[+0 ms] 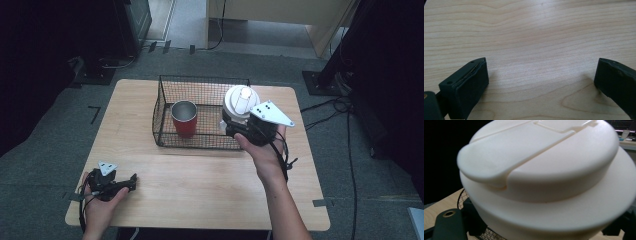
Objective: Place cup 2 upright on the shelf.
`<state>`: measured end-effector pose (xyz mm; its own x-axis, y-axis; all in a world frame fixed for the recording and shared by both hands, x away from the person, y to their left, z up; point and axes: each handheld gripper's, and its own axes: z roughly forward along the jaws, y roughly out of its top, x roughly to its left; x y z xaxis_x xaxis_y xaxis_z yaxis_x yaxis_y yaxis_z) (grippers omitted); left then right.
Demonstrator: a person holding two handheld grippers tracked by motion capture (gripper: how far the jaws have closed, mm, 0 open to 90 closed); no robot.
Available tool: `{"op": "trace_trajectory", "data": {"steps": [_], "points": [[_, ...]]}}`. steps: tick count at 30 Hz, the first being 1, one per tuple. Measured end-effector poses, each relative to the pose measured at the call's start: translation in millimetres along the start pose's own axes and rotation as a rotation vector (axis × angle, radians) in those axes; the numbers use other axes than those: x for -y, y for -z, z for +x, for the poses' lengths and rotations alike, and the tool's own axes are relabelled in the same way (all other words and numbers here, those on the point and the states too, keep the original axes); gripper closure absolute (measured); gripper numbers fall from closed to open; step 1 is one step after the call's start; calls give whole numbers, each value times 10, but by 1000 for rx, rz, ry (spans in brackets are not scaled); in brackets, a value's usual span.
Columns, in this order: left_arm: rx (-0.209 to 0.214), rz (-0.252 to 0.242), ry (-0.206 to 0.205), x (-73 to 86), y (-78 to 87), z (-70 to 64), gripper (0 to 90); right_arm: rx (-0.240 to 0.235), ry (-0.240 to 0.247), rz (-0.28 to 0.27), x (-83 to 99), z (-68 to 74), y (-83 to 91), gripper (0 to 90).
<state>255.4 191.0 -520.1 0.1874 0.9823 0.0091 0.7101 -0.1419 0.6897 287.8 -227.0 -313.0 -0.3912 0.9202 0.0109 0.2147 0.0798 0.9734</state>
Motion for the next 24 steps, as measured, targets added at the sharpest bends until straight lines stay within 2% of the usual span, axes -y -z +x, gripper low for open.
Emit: {"op": "trace_trajectory", "data": {"steps": [12,24], "points": [[-1,-1,0,0,-1,-1,1,37,-40,32,85,-71,-357,165],[0,-1,0,0,-1,0,1,76,-19,94,279,-77,-741,165]]}}
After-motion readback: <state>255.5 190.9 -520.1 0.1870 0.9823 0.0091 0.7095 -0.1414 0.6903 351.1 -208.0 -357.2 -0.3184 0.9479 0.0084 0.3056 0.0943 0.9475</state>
